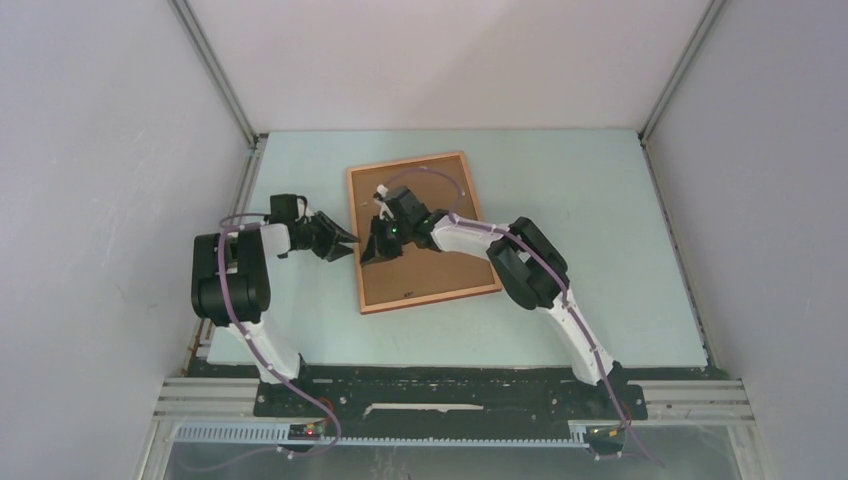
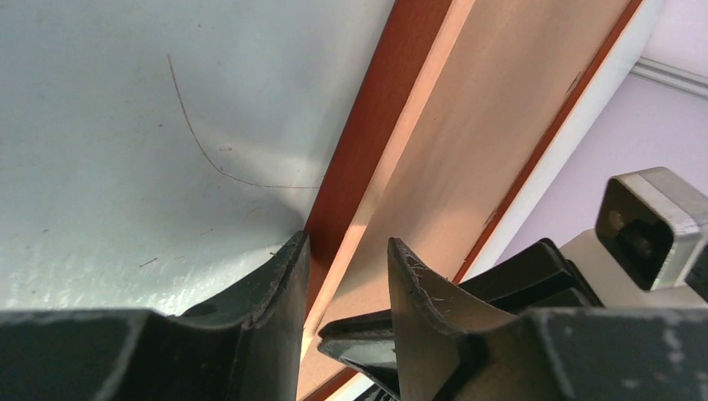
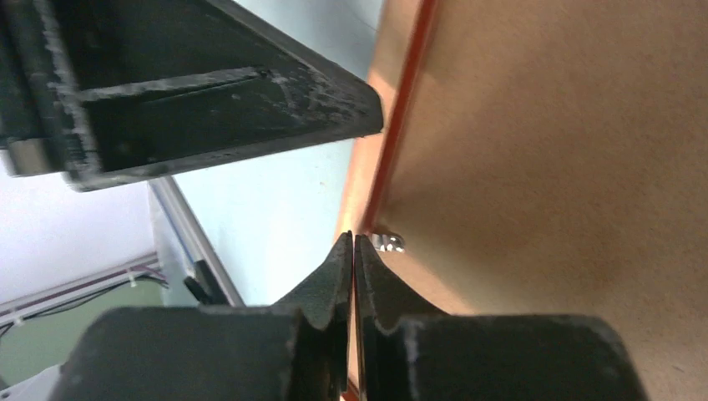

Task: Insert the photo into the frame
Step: Install the photo frame at the center of the board.

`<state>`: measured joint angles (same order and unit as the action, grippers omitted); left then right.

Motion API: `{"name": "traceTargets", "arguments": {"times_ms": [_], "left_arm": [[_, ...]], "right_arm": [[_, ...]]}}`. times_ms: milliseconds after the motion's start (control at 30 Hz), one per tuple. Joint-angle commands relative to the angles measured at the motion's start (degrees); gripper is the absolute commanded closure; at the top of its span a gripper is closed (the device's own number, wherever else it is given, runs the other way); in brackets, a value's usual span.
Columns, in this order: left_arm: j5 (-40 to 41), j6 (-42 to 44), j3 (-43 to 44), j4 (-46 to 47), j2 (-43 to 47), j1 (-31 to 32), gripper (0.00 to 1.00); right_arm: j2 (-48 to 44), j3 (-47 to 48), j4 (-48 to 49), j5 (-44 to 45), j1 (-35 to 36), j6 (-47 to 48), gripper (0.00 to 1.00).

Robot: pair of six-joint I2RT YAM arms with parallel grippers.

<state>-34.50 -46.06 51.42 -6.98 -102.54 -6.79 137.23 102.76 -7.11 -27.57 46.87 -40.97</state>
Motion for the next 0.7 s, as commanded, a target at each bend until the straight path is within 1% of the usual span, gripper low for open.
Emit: {"name": "traceTargets", "arguments": {"times_ms": [0, 33, 67, 133, 167, 267, 333, 433, 567, 667], "left_arm": [[-0.73, 0.42, 1.68, 0.52, 2.22, 0.25, 0.59], [-0.48, 0.59, 1.7, 0.46, 2.61, 0.26, 0.59], [-0.23, 0.73, 1.72, 0.3, 2.91, 0.28, 0.59], [0.03, 1.0, 1.85, -0.01, 3.08, 0.33, 0.58], [0.27, 1.12, 1.91, -0.21, 3.01, 0.28, 0.58], [1.19, 1.76, 2.27, -0.97, 2.76, 0.31, 0.54], [2.32, 2.6, 2.73, -2.02, 2.58, 0.31, 0.52], [3.4, 3.16, 2.77, -2.54, 1.98, 0.56, 0.52], [3.68, 2.41, 1.02, -1.79, 1.85, 2.63, 0.62], [4.11, 1.61, -1.21, -0.65, 3.05, 5.9, 0.66]], "right_arm": [[-5.64, -5.38, 9.63, -2.83, -0.1, -1.58, 0.88], [-8.99, -8.19, 11.97, -2.8, 0.01, -0.71, 0.86], [-12.12, -12.79, 13.4, -2.47, -0.07, 0.78, 0.8], [-16.98, -17.03, 13.8, -1.44, -0.74, 4.54, 0.72], [-18.3, -17.78, 13.05, -1.23, -1.57, 6.31, 0.71], [-19.14, -18.18, 8.99, -1.9, -5.22, 7.95, 0.7], [-19.01, -19.64, 9.84, -3.2, -7.66, 6.45, 0.7], [-19.14, -22.02, 12.55, -5.19, -10.69, 4.23, 0.7], [-18.91, -22.1, 13.11, -6.09, -12.0, 3.84, 0.7], [-17.59, -20.85, 12.71, -6.29, -12.41, 3.93, 0.7]]}}
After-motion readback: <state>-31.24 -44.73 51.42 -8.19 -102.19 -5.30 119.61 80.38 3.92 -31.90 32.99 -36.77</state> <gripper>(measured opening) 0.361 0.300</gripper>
